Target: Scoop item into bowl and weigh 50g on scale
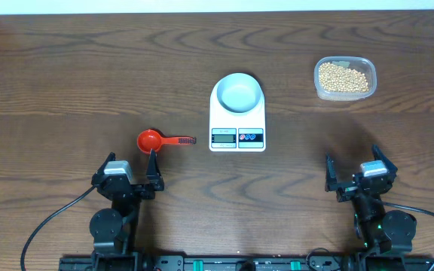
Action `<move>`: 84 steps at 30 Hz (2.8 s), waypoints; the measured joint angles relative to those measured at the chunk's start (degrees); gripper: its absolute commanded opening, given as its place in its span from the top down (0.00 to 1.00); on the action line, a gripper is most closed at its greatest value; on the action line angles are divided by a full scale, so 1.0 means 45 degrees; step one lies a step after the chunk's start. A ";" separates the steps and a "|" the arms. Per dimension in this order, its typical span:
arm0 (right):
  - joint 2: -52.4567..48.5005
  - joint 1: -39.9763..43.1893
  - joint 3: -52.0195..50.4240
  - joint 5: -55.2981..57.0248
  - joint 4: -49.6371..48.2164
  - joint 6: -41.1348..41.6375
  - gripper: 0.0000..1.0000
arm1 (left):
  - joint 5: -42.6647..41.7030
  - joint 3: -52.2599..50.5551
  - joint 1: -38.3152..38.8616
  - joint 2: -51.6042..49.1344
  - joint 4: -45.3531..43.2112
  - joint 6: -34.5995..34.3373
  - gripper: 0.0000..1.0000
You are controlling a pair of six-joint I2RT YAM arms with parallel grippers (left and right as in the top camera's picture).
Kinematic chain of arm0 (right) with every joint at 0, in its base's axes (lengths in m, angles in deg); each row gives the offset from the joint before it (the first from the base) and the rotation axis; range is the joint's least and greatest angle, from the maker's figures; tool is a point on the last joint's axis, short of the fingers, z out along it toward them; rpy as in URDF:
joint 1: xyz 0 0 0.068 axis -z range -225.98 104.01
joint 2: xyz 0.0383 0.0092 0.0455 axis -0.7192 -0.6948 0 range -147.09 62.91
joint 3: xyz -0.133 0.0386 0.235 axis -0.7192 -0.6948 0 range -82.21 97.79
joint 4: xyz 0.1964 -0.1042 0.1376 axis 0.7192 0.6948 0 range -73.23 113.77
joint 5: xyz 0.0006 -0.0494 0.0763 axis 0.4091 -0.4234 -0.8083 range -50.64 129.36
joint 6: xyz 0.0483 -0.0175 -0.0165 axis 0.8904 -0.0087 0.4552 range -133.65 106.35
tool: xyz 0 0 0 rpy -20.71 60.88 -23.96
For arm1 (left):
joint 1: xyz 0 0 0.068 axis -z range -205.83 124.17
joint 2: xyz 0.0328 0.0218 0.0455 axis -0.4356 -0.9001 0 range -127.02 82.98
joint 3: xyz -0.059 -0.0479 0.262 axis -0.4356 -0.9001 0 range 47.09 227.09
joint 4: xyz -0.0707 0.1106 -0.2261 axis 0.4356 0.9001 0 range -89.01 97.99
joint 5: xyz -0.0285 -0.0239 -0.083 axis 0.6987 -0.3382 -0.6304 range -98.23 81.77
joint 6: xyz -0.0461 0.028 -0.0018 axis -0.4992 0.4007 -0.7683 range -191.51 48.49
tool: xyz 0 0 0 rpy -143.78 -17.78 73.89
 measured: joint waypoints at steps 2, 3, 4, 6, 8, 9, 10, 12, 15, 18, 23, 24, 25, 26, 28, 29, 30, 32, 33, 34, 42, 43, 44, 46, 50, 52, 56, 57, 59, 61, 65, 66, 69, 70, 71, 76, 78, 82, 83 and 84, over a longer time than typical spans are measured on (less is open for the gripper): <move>0.0000 0.0000 0.0000 0.0000 0.0000 0.0000 0.01 | 0.0000 0.0000 0.0000 0.0000 0.0000 0.0000 0.04; 0.0000 0.0000 0.0000 0.0000 0.0000 0.0005 0.01 | 0.0000 0.0000 0.0000 0.0000 0.0000 0.0000 0.04; 0.0000 0.0000 0.0000 0.0005 0.0000 0.0000 0.01 | 0.0000 0.0000 0.0000 0.0000 0.0000 0.0000 0.04; 0.0000 0.0000 0.0000 0.0000 0.0000 0.0000 0.01 | 0.0000 0.0000 0.0000 0.0000 0.0000 0.0000 0.04; 0.0000 0.0000 0.0000 0.0000 0.0000 0.0000 0.01 | 0.0000 0.0000 0.0000 0.0000 0.0000 0.0000 0.04; 0.0000 0.0000 0.0000 0.0005 0.0005 0.0000 0.01 | 0.0000 0.0000 0.0000 0.0000 0.0000 0.0000 0.04; 0.0000 0.0000 0.0000 0.0000 0.0000 0.0000 0.01 | 0.0000 0.0000 0.0000 0.0000 0.0000 0.0000 0.04; 0.0000 0.0000 0.0000 0.0000 0.0000 0.0000 0.01 | 0.0000 0.0000 0.0000 0.0000 0.0000 0.0000 0.04; 0.0000 0.0000 0.0000 0.0005 0.0000 0.0000 0.01 | 0.0000 0.0000 0.0000 0.0000 0.0000 0.0000 0.05; 0.0000 0.0000 0.0000 0.0000 0.0000 0.0000 0.01 | 0.0000 0.0000 0.0000 0.0005 0.0000 0.0000 0.04; 0.0000 0.0000 0.0000 0.0000 0.0000 0.0000 0.01 | 0.0000 0.0000 0.0000 0.0000 0.0000 0.0000 0.04; 0.0000 0.0000 0.0000 0.0005 0.0000 0.0000 0.01 | 0.0000 0.0000 0.0000 0.0000 0.0000 0.0000 0.04; 0.0000 0.0000 0.0000 0.0005 0.0000 0.0000 0.01 | 0.0000 0.0000 0.0000 0.0000 0.0000 0.0000 0.04; 0.0000 0.0000 0.0000 0.0000 0.0000 0.0000 0.01 | 0.0000 0.0000 0.0000 0.0000 0.0000 0.0000 0.04; 0.0000 0.0000 0.0000 0.0000 0.0000 0.0000 0.01 | 0.0000 0.0000 0.0000 0.0000 0.0000 0.0000 0.04; 0.0000 0.0000 0.0000 0.0005 0.0000 0.0000 0.01 | 0.0000 0.0000 0.0000 0.0000 0.0000 0.0000 0.04; 0.0000 0.0000 0.0000 0.0005 0.0000 0.0000 0.01 | 0.0000 0.0000 0.0000 0.0000 0.0000 0.0000 0.04; 0.0000 0.0000 0.0000 0.0000 0.0000 0.0000 0.01 | 0.0000 0.0000 0.0000 0.0000 0.0000 0.0000 0.04; 0.0000 0.0000 0.0000 0.0000 0.0000 0.0000 0.01 | 0.0000 0.0000 0.0000 0.0000 0.0000 0.0000 0.05; 0.0000 0.0000 0.0000 0.0005 0.0000 0.0000 0.01 | 0.0000 0.0000 0.0000 0.0000 0.0000 0.0000 0.04; 0.0000 0.0000 0.0000 0.0000 0.0000 0.0005 0.01 | 0.0000 0.0000 0.0000 0.0000 0.0000 0.0000 0.04; 0.0000 0.0000 0.0000 0.0005 0.0000 0.0005 0.01 | 0.0000 0.0000 0.0000 0.0000 0.0000 0.0000 0.04; 0.0000 0.0000 0.0000 0.0000 0.0000 0.0000 0.01 | 0.0000 0.0000 0.0000 0.0000 0.0000 0.0000 0.04; 0.0000 0.0000 0.0000 0.0005 0.0000 0.0000 0.01 | 0.0000 0.0000 0.0000 0.0000 0.0000 0.0000 0.04; 0.0000 0.0000 0.0000 0.0005 0.0000 0.0000 0.01 | 0.0000 0.0000 0.0000 0.0000 0.0000 0.0000 0.04; 0.0000 0.0000 0.0000 0.0000 0.0000 0.0000 0.01 | 0.0000 0.0000 0.0000 0.0000 0.0000 0.0000 0.04; 0.0000 0.0000 0.0000 0.0005 0.0000 0.0000 0.01 | 0.0000 0.0000 0.0000 0.0000 0.0000 0.0000 0.05; 0.0000 0.0000 0.0000 0.0005 0.0000 0.0000 0.01 | 0.0000 0.0000 0.0000 0.0000 0.0000 0.0000 0.05; 0.0000 0.0000 0.0000 0.0005 0.0000 0.0000 0.01 | 0.0000 0.0000 0.0000 0.0000 0.0000 0.0000 0.04; 0.0000 0.0000 0.0000 0.0000 0.0000 0.0000 0.01 | 0.0000 0.0000 0.0000 0.0000 0.0000 0.0000 0.04; 0.0000 0.0000 0.0000 0.0000 0.0000 0.0000 0.01 | 0.0058 0.0000 0.0000 0.0000 0.0000 0.0000 0.04; 0.0000 0.0000 0.0000 0.0005 0.0000 0.0000 0.01 | 0.0097 0.0000 0.0000 0.0000 0.0000 0.0000 0.04; 0.0000 0.0000 0.0000 0.0000 0.0000 0.0000 0.01 | 0.0233 -0.0005 0.0000 0.0000 0.0000 -0.0010 0.04; 0.0000 0.0000 0.0000 0.0005 0.0000 0.0000 0.01 | 0.0248 -0.0010 0.0000 0.0000 -0.0005 -0.0058 0.04; 0.0000 0.0000 0.0000 0.0000 0.0000 0.0000 0.01 | 0.0257 -0.0010 0.0000 0.0000 -0.0024 -0.0102 0.04; 0.0000 0.0000 0.0000 0.0000 0.0000 0.0000 0.01 | 0.0296 -0.0034 0.0000 0.0000 -0.0151 -0.0340 0.04; 0.0000 0.0000 0.0000 0.0000 0.0000 0.0000 0.01 | 0.0325 -0.0034 0.0000 0.0000 -0.0277 -0.0345 0.04; 0.0000 0.0000 0.0000 0.0000 0.0005 0.0000 0.01 | 0.0340 0.0141 0.0000 0.0000 -0.0369 -0.0350 0.04; 0.0000 0.0000 0.0000 0.0005 0.0000 0.0000 0.01 | 0.0345 0.0296 0.0000 0.0000 -0.0374 -0.0359 0.04; 0.0000 0.0000 0.0000 0.0000 0.0000 0.0000 0.01 | 0.0364 0.0432 0.0000 0.0000 -0.0384 -0.0369 0.04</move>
